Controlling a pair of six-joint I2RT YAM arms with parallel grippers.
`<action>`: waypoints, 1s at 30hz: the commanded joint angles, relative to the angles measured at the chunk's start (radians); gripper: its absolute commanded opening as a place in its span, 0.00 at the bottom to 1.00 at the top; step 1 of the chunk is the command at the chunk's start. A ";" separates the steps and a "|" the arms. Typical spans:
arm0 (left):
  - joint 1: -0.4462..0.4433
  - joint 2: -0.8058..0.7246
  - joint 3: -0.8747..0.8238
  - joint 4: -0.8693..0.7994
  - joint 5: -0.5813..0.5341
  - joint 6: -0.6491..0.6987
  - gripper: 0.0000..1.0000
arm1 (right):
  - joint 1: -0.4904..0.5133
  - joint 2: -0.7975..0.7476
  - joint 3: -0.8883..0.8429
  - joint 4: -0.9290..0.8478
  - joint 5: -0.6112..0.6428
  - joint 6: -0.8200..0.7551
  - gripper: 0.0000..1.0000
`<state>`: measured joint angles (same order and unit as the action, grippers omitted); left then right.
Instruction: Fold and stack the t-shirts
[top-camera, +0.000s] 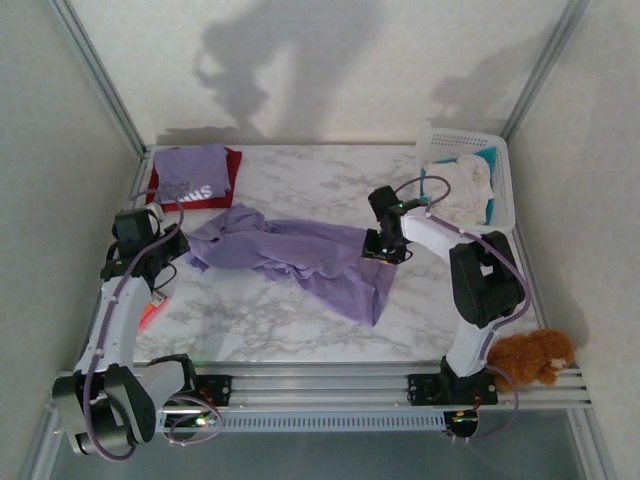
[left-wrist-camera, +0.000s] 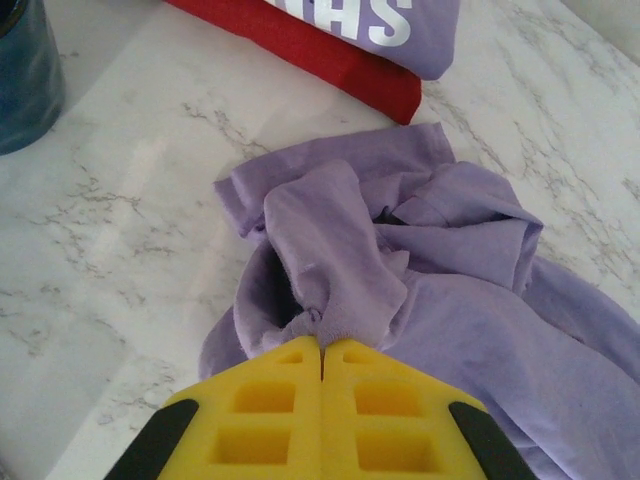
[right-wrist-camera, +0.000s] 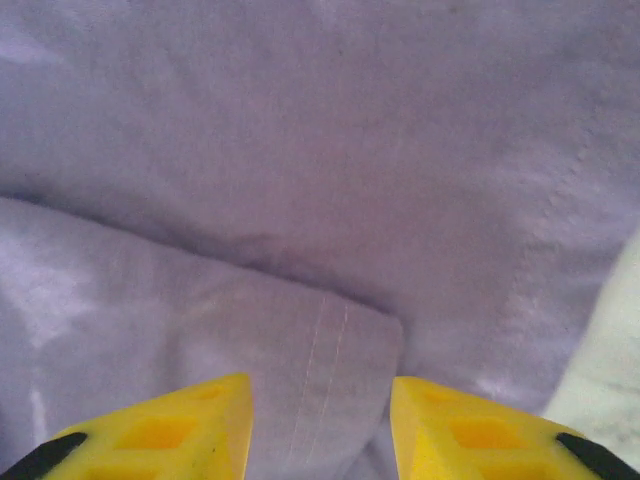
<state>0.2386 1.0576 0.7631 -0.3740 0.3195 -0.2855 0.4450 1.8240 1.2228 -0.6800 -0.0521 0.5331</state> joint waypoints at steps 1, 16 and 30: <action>0.008 0.012 -0.016 0.034 0.027 -0.013 0.00 | 0.000 0.057 0.039 0.010 0.045 -0.051 0.35; 0.007 0.019 0.051 0.020 0.039 -0.012 0.00 | -0.009 -0.080 0.124 -0.072 0.109 -0.106 0.00; 0.018 -0.002 0.111 0.058 0.042 -0.051 0.00 | 0.011 -0.648 -0.212 0.061 0.239 -0.053 0.00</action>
<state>0.2443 1.0763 0.8436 -0.3504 0.3450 -0.3096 0.4484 1.2457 1.0828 -0.6701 0.1307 0.4755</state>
